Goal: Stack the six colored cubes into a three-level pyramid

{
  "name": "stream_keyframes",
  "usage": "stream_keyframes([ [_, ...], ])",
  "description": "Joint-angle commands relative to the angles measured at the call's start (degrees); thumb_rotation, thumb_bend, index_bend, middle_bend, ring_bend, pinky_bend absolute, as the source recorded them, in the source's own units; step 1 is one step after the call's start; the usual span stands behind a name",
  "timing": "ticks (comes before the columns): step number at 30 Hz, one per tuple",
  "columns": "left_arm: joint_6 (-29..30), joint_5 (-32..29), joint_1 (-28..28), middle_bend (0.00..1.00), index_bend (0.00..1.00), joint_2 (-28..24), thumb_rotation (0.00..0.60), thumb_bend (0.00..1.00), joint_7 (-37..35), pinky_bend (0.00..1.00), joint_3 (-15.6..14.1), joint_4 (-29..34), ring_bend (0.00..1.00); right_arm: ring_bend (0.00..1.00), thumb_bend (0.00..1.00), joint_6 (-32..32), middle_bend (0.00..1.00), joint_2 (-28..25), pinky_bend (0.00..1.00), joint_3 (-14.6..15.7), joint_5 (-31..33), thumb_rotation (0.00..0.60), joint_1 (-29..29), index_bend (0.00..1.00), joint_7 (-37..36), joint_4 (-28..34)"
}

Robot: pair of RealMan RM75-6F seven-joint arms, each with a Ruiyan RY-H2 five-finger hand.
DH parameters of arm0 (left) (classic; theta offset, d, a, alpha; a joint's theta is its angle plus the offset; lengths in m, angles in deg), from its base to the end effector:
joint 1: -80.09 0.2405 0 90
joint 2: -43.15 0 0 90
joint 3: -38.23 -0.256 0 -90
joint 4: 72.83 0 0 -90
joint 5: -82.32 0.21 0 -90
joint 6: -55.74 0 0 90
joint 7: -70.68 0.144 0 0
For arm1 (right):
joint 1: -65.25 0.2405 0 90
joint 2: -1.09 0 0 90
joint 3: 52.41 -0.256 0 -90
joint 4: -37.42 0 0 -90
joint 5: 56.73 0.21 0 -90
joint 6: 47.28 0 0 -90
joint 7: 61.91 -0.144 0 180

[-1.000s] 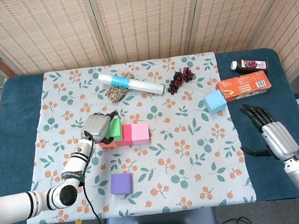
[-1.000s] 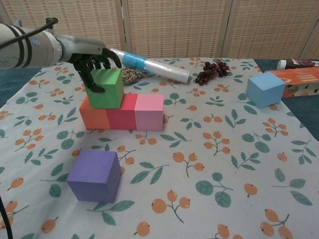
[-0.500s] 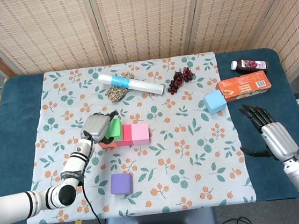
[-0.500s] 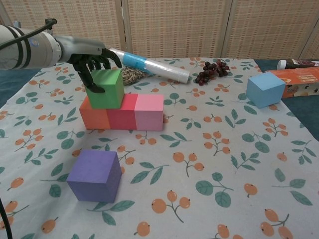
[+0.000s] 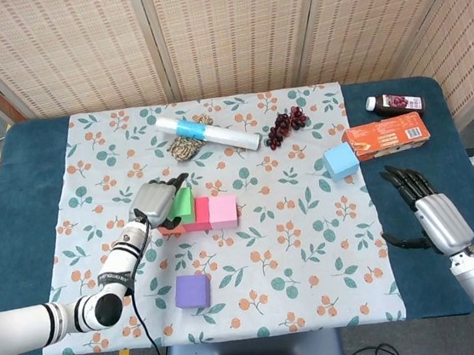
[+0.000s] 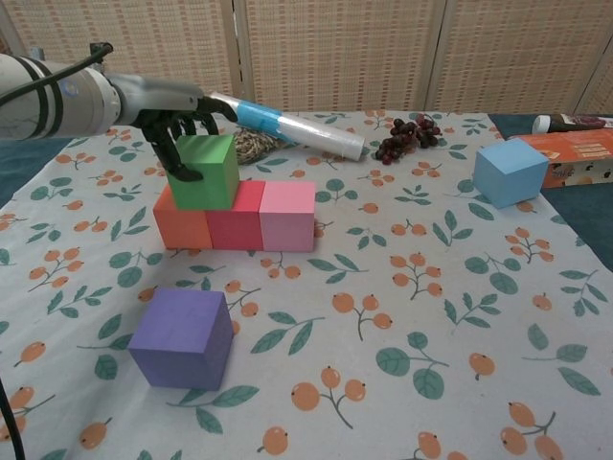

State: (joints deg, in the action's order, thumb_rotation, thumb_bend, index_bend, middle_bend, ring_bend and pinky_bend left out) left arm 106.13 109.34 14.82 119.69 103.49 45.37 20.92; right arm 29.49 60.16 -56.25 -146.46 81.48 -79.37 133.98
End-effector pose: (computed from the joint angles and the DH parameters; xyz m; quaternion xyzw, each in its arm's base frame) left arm -0.0852 0.3959 0.0277 -0.7602 -0.3933 -0.2727 0.4393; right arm -0.2592 -0.2379 0.1596 0.6200 -0.4367 0.4816 0.4393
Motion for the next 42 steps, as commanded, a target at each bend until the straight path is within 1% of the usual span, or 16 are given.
stream_keyframes([
  [1, 0.14, -0.02, 0.01, 0.16, 0.00, -0.15, 0.600, 0.35, -0.05, 0.25, 0.04, 0.24, 0.26, 0.00, 0.05, 0.00, 0.00, 0.00, 0.00, 0.00, -0.01, 0.600, -0.01, 0.00, -0.17, -0.07],
  [10, 0.32, -0.41, -0.28, 0.09, 0.00, -0.65, 0.600, 0.35, 0.77, 0.24, -0.37, 1.11, 0.21, 0.00, 0.05, 0.39, 0.00, -0.06, 0.00, 0.01, -0.31, 0.600, -0.18, 0.00, -0.98, -0.30],
  [14, -0.74, -1.85, -0.78, 0.03, 0.00, -1.25, 0.600, 0.34, 1.10, 0.26, -0.48, 1.82, 0.15, 0.00, 0.05, 0.55, 0.00, -0.13, 0.00, 0.05, -0.52, 0.600, -0.24, 0.00, -1.22, -0.36],
  [17, -0.21, -2.22, -1.11, 0.00, 0.00, -1.17, 0.600, 0.34, 1.70, 0.26, -0.76, 2.22, 0.14, 0.00, 0.05, 0.98, 0.00, -0.18, 0.00, 0.11, -0.74, 0.600, -0.46, 0.00, -1.54, -0.44],
  [24, 0.95, -2.62, -1.31, 0.00, 0.00, -1.10, 0.600, 0.34, 1.99, 0.26, -0.80, 3.00, 0.10, 0.00, 0.05, 1.18, 0.00, -0.29, 0.00, 0.27, -1.07, 0.600, -0.62, 0.00, -2.01, -0.74],
  [26, 1.03, -2.73, -1.24, 0.00, 0.00, -1.27, 0.600, 0.34, 1.76, 0.25, -0.70, 3.32, 0.05, 0.00, 0.05, 1.32, 0.00, -0.30, 0.00, 0.25, -1.10, 0.600, -0.67, 0.00, -2.18, -0.84],
  [28, 0.96, -2.41, -0.99, 0.00, 0.00, -1.53, 0.600, 0.34, 1.13, 0.21, -0.49, 3.68, 0.01, 0.00, 0.05, 1.42, 0.00, -0.29, 0.00, 0.24, -1.13, 0.600, -0.72, 0.00, -2.38, -0.93],
  [29, 0.98, -2.01, -0.72, 0.00, 0.00, -1.85, 0.600, 0.34, 0.47, 0.17, -0.21, 4.02, 0.00, 0.00, 0.05, 1.48, 0.00, -0.28, 0.00, 0.24, -1.15, 0.600, -0.74, 0.00, -2.49, -1.01],
  [31, 1.61, -0.48, 0.10, 0.00, 0.00, -2.34, 0.600, 0.33, -1.18, 0.12, 0.51, 4.59, 0.00, 0.00, 0.05, 1.53, 0.00, -0.31, 0.00, 0.22, -1.12, 0.600, -0.78, 0.00, -2.61, -1.12],
  [33, 2.57, 1.91, 1.50, 0.00, 0.00, -3.40, 0.600, 0.33, -3.58, 0.09, 1.37, 5.78, 0.00, 0.00, 0.05, 1.61, 0.00, -0.42, 0.00, 0.15, -1.02, 0.600, -0.82, 0.00, -2.85, -1.19],
  [38, 4.76, 8.13, 5.74, 0.00, 0.00, -7.63, 0.600, 0.33, -9.48, 0.08, 2.76, 9.23, 0.00, 0.00, 0.05, 1.27, 0.00, -1.14, 0.00, 0.01, -1.16, 0.600, -0.52, 0.00, -3.92, -1.45],
  [42, 7.93, 13.18, 10.07, 0.00, 0.00, -9.58, 0.600, 0.32, -13.77, 0.07, 2.49, 9.70, 0.00, 0.00, 0.05, -0.60, 0.01, -1.72, 0.00, -0.11, -0.72, 0.600, 0.43, 0.00, -4.89, -1.99],
])
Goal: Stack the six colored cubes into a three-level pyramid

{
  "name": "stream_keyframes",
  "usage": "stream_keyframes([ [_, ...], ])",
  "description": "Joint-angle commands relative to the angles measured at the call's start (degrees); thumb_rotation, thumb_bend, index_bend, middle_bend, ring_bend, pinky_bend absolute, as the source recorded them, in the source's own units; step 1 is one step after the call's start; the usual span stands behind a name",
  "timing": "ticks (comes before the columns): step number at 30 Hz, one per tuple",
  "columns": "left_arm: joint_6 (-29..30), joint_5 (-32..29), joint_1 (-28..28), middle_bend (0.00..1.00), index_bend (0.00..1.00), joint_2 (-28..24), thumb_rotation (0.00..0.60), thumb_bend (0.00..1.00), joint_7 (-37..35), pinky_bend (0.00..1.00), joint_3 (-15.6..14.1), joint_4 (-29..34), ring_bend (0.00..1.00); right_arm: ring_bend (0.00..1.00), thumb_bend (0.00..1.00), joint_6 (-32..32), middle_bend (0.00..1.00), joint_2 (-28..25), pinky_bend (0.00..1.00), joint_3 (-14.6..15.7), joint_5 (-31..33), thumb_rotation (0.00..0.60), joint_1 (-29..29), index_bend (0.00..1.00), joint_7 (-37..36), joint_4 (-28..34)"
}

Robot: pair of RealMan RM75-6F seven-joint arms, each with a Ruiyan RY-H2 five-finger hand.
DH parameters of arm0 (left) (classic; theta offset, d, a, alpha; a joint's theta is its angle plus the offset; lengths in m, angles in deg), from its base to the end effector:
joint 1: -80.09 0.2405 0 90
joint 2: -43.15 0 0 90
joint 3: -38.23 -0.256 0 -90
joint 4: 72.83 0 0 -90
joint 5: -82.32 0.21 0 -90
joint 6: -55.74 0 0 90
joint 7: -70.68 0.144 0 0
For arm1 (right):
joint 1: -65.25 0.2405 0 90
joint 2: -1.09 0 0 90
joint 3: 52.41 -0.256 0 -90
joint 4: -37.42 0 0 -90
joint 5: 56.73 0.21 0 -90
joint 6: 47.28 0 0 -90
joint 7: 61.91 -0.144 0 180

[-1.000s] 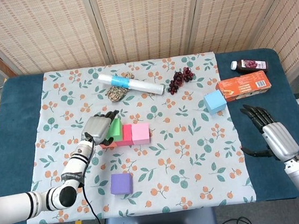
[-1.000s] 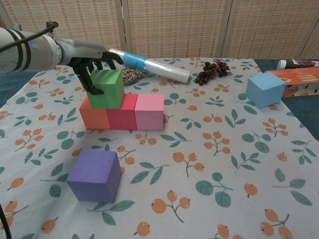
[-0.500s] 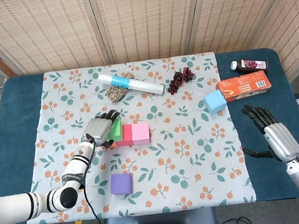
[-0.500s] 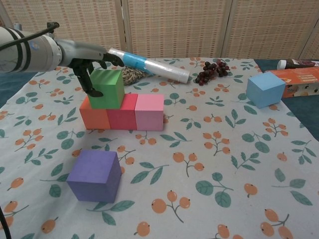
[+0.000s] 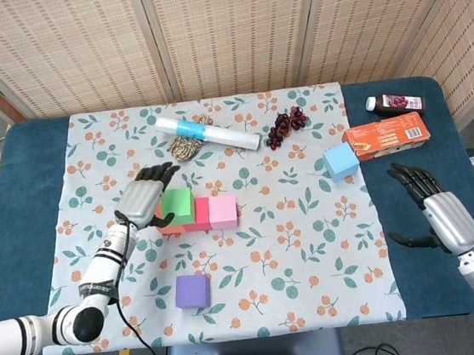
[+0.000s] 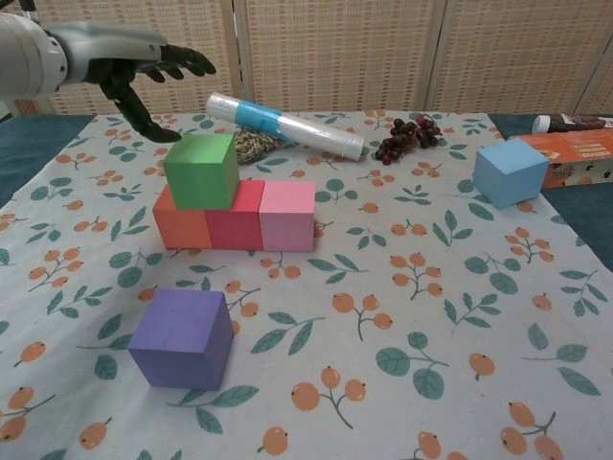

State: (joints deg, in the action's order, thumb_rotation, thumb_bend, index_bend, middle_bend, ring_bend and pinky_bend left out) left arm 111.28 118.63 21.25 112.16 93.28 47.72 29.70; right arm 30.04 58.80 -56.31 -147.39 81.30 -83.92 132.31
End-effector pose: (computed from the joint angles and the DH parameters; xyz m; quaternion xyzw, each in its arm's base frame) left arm -0.0895 0.3793 0.0727 -0.7165 -0.4190 -0.3530 0.4318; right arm -0.2650 -0.2391 0.1706 0.6141 -0.4413 0.4905 0.4332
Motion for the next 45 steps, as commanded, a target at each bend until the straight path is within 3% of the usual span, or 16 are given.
stream_keyframes([
  [1, 3.68, 4.87, 4.67, 0.00, 0.00, -2.23, 0.600, 0.32, -4.43, 0.07, -0.02, 0.80, 0.00, 0.00, 0.05, -1.84, 0.01, -0.44, 0.00, -0.04, 0.27, 0.600, 0.98, 0.00, -0.33, -0.40],
  [7, 8.73, 11.67, 11.23, 0.00, 0.00, -3.01, 0.600, 0.32, -7.81, 0.08, -2.67, -0.71, 0.00, 0.00, 0.05, -7.66, 0.06, -0.47, 0.00, -1.23, 2.47, 0.600, 4.49, 0.00, -0.19, -1.67],
  [18, 14.14, 20.38, 20.66, 0.00, 0.00, -2.01, 0.600, 0.32, -11.22, 0.09, -6.86, -3.44, 0.00, 0.00, 0.05, -22.70, 0.07, 4.28, 0.00, -6.66, 15.85, 0.600, 13.79, 0.00, 7.39, -8.22],
  [23, 14.48, 23.12, 23.57, 0.00, 0.00, -1.34, 0.600, 0.32, -12.82, 0.09, -7.90, -4.53, 0.00, 0.00, 0.05, -28.05, 0.07, 7.08, 0.00, -7.97, 22.51, 0.600, 17.70, 0.00, 14.82, -12.60],
  [34, 15.20, 26.95, 28.07, 0.00, 0.00, -0.87, 0.600, 0.32, -15.47, 0.09, -7.81, -5.44, 0.00, 0.00, 0.04, -37.74, 0.07, 16.50, 0.00, -7.93, 32.74, 0.600, 26.21, 0.00, 27.67, -26.55],
  [45, 14.37, 28.79, 30.20, 0.00, 0.00, -1.29, 0.600, 0.32, -16.04, 0.09, -6.89, -4.24, 0.00, 0.00, 0.02, -46.87, 0.07, 25.12, 0.00, -6.49, 33.33, 0.600, 33.26, 0.00, 31.46, -41.85],
])
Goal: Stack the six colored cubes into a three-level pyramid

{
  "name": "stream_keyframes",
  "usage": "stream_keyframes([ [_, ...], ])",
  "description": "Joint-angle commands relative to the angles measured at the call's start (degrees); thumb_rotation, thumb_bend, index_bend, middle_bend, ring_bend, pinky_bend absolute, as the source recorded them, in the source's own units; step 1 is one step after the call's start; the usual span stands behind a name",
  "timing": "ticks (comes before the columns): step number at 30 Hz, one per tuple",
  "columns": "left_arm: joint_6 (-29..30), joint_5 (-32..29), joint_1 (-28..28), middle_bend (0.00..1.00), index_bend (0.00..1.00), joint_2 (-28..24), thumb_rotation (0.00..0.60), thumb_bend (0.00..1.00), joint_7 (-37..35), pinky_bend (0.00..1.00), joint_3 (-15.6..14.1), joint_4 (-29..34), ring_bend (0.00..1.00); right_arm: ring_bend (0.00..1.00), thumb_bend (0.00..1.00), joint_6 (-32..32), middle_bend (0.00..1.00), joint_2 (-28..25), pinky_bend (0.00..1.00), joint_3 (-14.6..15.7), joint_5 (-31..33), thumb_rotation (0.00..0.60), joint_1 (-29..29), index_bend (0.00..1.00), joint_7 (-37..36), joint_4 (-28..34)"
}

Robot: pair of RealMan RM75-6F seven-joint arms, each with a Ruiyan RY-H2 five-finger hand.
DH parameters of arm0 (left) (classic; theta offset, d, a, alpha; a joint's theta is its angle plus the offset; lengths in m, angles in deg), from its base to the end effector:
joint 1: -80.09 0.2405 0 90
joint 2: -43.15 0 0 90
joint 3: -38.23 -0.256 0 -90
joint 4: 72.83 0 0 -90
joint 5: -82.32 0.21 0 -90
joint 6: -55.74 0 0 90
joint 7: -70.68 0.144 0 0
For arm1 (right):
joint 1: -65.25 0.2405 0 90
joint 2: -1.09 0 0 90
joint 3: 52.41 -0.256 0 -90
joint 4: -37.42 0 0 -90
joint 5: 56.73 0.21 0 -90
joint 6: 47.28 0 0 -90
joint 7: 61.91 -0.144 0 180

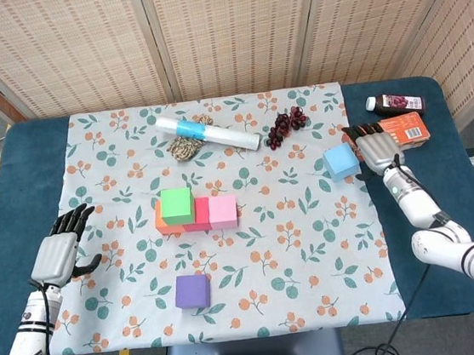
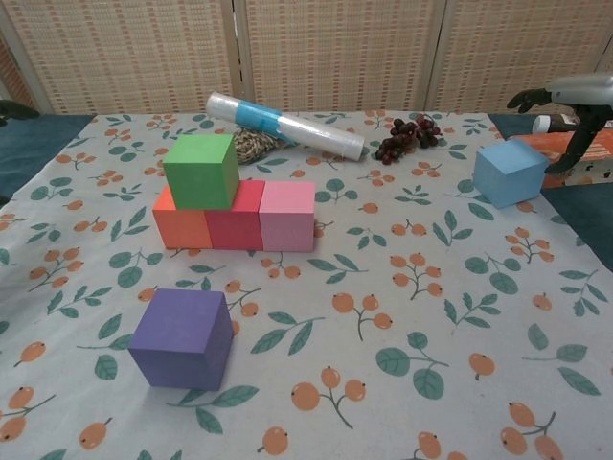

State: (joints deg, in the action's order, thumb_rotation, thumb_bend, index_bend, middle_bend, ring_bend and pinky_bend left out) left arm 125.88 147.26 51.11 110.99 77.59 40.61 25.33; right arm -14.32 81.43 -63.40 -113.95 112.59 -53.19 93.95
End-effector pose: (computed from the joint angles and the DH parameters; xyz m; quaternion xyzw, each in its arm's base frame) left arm -0.2444 0.2881 0.1046 -0.6352 -0.4435 -0.3736 0.5102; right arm -0.2603 -0.4490 0.0880 0.7055 -0.3999 0.2231 0.5409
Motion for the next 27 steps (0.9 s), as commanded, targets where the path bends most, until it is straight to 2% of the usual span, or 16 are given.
stream_keyframes([
  [1, -0.33, 0.25, 0.50, 0.00, 0.00, -0.18, 0.600, 0.32, -0.46, 0.09, 0.32, 0.11, 0.00, 0.00, 0.02, -3.03, 0.07, 3.10, 0.00, 0.75, -0.35, 0.600, 2.33, 0.00, 0.75, -4.61],
  [10, -1.68, 0.99, 2.04, 0.00, 0.00, -0.64, 0.600, 0.32, -2.88, 0.09, 1.08, -0.13, 0.00, 0.00, 0.02, -8.53, 0.09, 8.13, 0.00, 1.16, -3.05, 0.600, 4.88, 0.01, -2.82, -14.38],
  [13, -1.98, 1.32, 2.54, 0.00, 0.00, -0.79, 0.600, 0.32, -3.84, 0.09, 1.41, -0.23, 0.00, 0.00, 0.02, -9.35, 0.19, 9.18, 0.00, 1.21, -4.87, 0.600, 5.25, 0.07, -4.91, -16.56],
  [18, -2.07, 2.02, 3.22, 0.00, 0.00, -0.75, 0.600, 0.32, -4.74, 0.10, 1.81, -0.48, 0.00, 0.01, 0.04, -9.28, 0.29, 10.43, 0.00, 1.39, -7.74, 0.600, 5.34, 0.26, -8.01, -19.04],
  [21, -1.97, 2.33, 3.63, 0.00, 0.00, -0.62, 0.600, 0.32, -5.03, 0.10, 2.08, -0.69, 0.00, 0.07, 0.07, -7.41, 0.36, 10.34, 0.00, 1.21, -10.19, 0.600, 4.93, 0.36, -11.36, -18.69],
  [23, -1.81, 2.54, 3.90, 0.00, 0.00, -0.59, 0.600, 0.32, -5.19, 0.10, 2.24, -0.76, 0.00, 0.10, 0.07, -5.78, 0.39, 9.51, 0.00, 1.08, -11.90, 0.600, 4.51, 0.39, -13.94, -17.19],
  [27, -1.35, 3.35, 4.55, 0.00, 0.00, -0.68, 0.600, 0.32, -5.14, 0.12, 2.35, -0.66, 0.00, 0.12, 0.07, -0.37, 0.41, 5.82, 0.00, 0.92, -16.02, 0.600, 2.84, 0.41, -20.09, -10.37],
])
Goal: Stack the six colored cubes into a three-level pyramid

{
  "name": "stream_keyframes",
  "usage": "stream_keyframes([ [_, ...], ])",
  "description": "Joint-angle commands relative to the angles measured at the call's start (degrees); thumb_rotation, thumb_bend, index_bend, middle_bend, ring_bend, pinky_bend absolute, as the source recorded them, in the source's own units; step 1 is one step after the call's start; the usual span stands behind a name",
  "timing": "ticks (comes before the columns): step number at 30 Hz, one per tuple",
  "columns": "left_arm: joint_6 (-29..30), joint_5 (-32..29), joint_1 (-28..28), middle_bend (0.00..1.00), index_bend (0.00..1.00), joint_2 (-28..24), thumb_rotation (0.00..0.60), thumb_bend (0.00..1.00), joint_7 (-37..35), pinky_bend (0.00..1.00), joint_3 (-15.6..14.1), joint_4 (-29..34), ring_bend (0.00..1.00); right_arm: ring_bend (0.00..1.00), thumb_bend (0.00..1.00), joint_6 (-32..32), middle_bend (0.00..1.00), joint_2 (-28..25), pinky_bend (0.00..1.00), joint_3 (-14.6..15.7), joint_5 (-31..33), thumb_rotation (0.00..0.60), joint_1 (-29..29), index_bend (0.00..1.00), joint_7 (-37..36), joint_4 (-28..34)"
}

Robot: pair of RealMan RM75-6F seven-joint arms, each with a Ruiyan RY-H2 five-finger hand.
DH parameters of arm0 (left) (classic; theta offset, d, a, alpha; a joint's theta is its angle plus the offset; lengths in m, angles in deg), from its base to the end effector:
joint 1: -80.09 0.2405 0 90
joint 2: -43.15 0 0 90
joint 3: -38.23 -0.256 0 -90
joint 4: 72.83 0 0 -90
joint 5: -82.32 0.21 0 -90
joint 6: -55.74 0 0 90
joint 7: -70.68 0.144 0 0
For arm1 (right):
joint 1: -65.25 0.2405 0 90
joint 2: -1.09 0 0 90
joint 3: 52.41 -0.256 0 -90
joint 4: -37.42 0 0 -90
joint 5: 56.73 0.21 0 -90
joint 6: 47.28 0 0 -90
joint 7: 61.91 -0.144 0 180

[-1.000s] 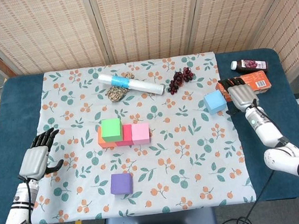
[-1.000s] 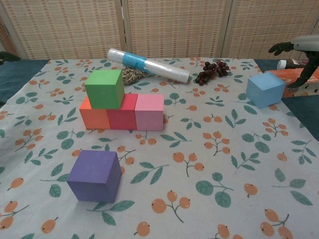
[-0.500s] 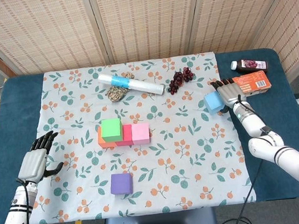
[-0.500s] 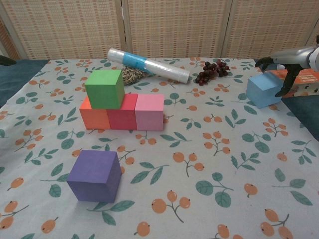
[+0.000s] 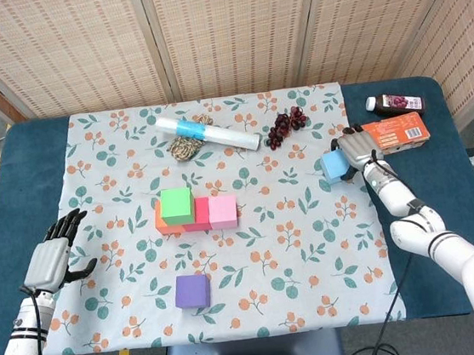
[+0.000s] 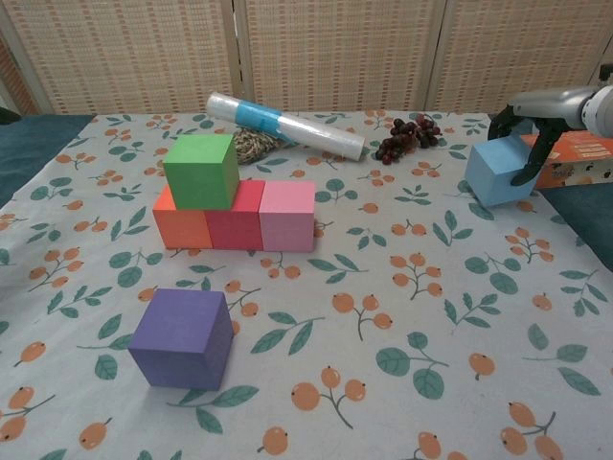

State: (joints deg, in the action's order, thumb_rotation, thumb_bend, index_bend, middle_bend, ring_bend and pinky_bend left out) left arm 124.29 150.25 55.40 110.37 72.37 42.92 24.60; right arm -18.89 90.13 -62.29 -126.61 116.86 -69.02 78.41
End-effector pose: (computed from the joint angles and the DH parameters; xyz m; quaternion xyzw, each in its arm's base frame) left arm -0.2570 0.2784 0.1099 -0.6118 -0.4718 -0.3897 0.5012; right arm -0.2514 -0.4753 0.0603 0.7213 -0.3980 0.2320 0.5172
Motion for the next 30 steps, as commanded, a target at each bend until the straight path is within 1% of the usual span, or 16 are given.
stream_keyframes([
  [1, 0.42, 0.55, 0.43, 0.00, 0.00, -0.09, 0.600, 0.32, 0.15, 0.12, 0.05, 0.15, 0.00, 0.12, 0.07, 5.40, 0.41, -3.75, 0.00, -0.24, -4.02, 0.600, -1.89, 0.41, -5.36, 7.00],
  [5, 1.41, 1.25, 1.17, 0.00, 0.00, -0.07, 0.600, 0.32, 0.60, 0.12, 0.24, 0.61, 0.00, 0.13, 0.07, 8.15, 0.41, -7.07, 0.00, -0.57, -4.77, 0.600, -3.79, 0.41, -9.15, 15.75],
  [7, 1.60, 1.72, 1.45, 0.00, 0.00, -0.05, 0.600, 0.32, 0.62, 0.12, 0.22, 0.88, 0.00, 0.13, 0.07, 8.24, 0.41, -7.81, 0.00, -0.65, -4.22, 0.600, -4.37, 0.41, -9.86, 19.24],
  [9, 1.72, 2.21, 1.66, 0.00, 0.00, -0.06, 0.600, 0.32, 0.67, 0.12, 0.15, 1.06, 0.00, 0.13, 0.07, 8.49, 0.41, -7.73, 0.00, -0.73, -3.56, 0.600, -4.77, 0.40, -9.86, 21.30],
  [13, 1.73, 3.15, 2.09, 0.00, 0.00, -0.11, 0.600, 0.32, 0.68, 0.12, -0.10, 1.32, 0.00, 0.13, 0.07, 9.69, 0.41, -5.78, 0.00, -1.30, -1.13, 0.600, -5.41, 0.39, -8.34, 23.37],
  [19, 1.47, 4.03, 2.69, 0.00, 0.00, 0.03, 0.600, 0.32, -0.17, 0.12, -0.26, 0.86, 0.00, 0.13, 0.07, 10.45, 0.41, -2.63, 0.00, -1.95, 3.68, 0.600, -5.52, 0.34, -3.28, 24.69],
  [22, 1.26, 4.33, 2.95, 0.00, 0.00, 0.28, 0.600, 0.32, -0.91, 0.12, -0.27, 0.32, 0.00, 0.11, 0.07, 10.92, 0.41, -1.36, 0.00, -1.48, 5.23, 0.600, -5.58, 0.27, 0.00, 25.18],
  [23, 1.16, 4.42, 3.01, 0.00, 0.00, 0.34, 0.600, 0.32, -1.15, 0.12, -0.26, 0.13, 0.00, 0.09, 0.07, 10.92, 0.39, -1.13, 0.00, -1.34, 5.71, 0.600, -5.64, 0.24, 0.74, 25.52],
  [24, 1.05, 4.54, 3.07, 0.00, 0.00, 0.42, 0.600, 0.32, -1.45, 0.12, -0.24, -0.13, 0.00, 0.07, 0.07, 10.91, 0.37, -0.97, 0.00, -1.08, 6.04, 0.600, -5.71, 0.19, 1.58, 26.10],
  [25, 0.95, 4.63, 3.12, 0.00, 0.00, 0.46, 0.600, 0.32, -1.66, 0.12, -0.23, -0.31, 0.00, 0.04, 0.07, 10.61, 0.32, -1.09, 0.00, -0.75, 6.11, 0.600, -5.74, 0.12, 2.10, 26.64],
  [27, 0.84, 4.82, 3.28, 0.00, 0.00, 0.51, 0.600, 0.32, -2.11, 0.12, -0.22, -0.72, 0.00, 0.01, 0.07, 10.02, 0.22, -1.87, 0.00, -0.22, 6.06, 0.600, -5.73, 0.04, 3.04, 28.05],
  [28, 0.81, 4.88, 3.36, 0.00, 0.00, 0.51, 0.600, 0.32, -2.26, 0.12, -0.21, -0.88, 0.00, 0.00, 0.07, 9.62, 0.17, -2.39, 0.00, 0.05, 5.99, 0.600, -5.67, 0.01, 3.49, 28.66],
  [30, 0.87, 5.12, 3.57, 0.00, 0.00, 0.46, 0.600, 0.32, -2.64, 0.12, -0.19, -1.15, 0.00, 0.00, 0.06, 8.97, 0.08, -3.91, 0.00, 0.63, 5.69, 0.600, -5.54, 0.00, 4.64, 30.33],
])
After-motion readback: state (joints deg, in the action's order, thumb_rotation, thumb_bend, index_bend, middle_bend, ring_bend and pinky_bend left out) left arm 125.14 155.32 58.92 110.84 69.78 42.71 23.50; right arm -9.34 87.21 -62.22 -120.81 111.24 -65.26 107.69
